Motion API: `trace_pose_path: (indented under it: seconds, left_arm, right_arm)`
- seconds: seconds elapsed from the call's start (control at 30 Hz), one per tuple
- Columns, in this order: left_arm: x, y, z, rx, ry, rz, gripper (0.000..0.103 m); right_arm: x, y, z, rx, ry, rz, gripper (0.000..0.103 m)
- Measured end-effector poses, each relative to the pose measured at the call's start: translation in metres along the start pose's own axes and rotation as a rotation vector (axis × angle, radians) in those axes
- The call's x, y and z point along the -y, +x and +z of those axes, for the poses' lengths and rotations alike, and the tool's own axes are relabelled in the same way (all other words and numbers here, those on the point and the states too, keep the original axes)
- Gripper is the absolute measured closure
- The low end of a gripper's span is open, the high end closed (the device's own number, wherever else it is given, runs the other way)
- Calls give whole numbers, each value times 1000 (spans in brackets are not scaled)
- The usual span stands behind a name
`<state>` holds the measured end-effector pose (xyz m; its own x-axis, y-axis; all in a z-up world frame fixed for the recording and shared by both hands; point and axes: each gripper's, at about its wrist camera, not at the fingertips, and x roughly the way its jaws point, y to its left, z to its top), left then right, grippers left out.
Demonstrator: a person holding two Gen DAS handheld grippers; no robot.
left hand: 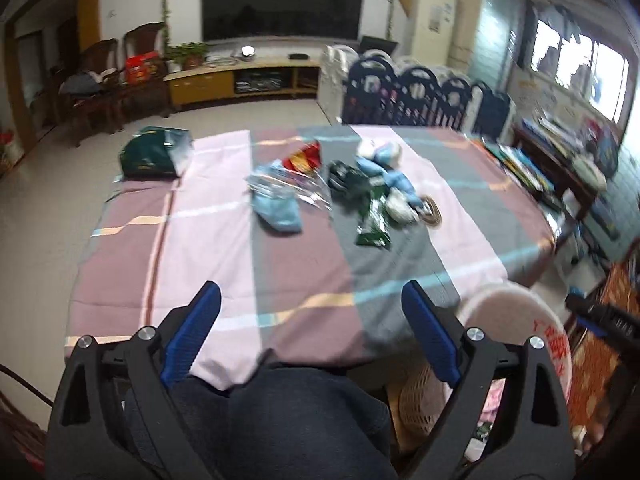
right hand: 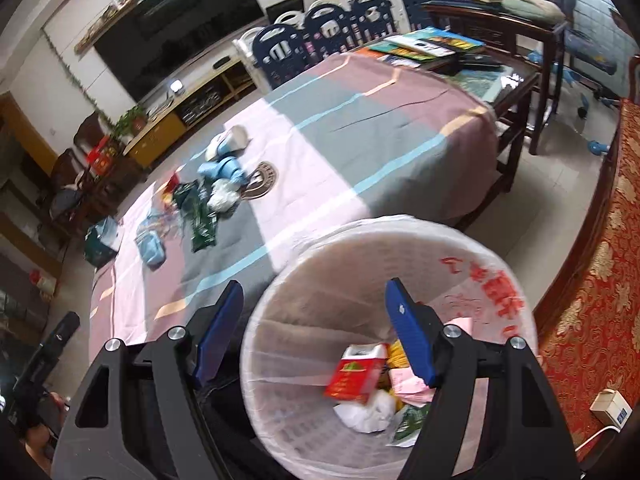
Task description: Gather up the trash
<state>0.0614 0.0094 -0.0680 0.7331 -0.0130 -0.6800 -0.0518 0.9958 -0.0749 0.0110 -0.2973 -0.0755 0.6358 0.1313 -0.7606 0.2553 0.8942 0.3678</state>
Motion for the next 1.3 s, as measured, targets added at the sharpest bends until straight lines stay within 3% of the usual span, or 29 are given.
trace_pose_path:
  seconds: [0.2, 0.33, 0.53, 0.73, 1.3]
  left_arm:
    - [-49, -31, 15, 66, -165, 13, 10]
    - [-66, -48, 22, 86, -230, -20, 8]
    - [-61, -52, 21, 107, -205, -5, 7]
    - [-63, -31, 16, 2, -176, 102, 7]
    - [-63, -22, 7, -44, -178, 111, 7]
  right_arm:
    - [-41, 8, -2, -26, -64, 33, 31]
    - [-59, 12, -5, -41, -86, 44, 31]
    - [-74, 15, -9, -56, -108, 48, 31]
    - [-74, 13, -9, -57, -100, 44, 30]
    - [-67, 15, -14, -69, -78, 48, 30]
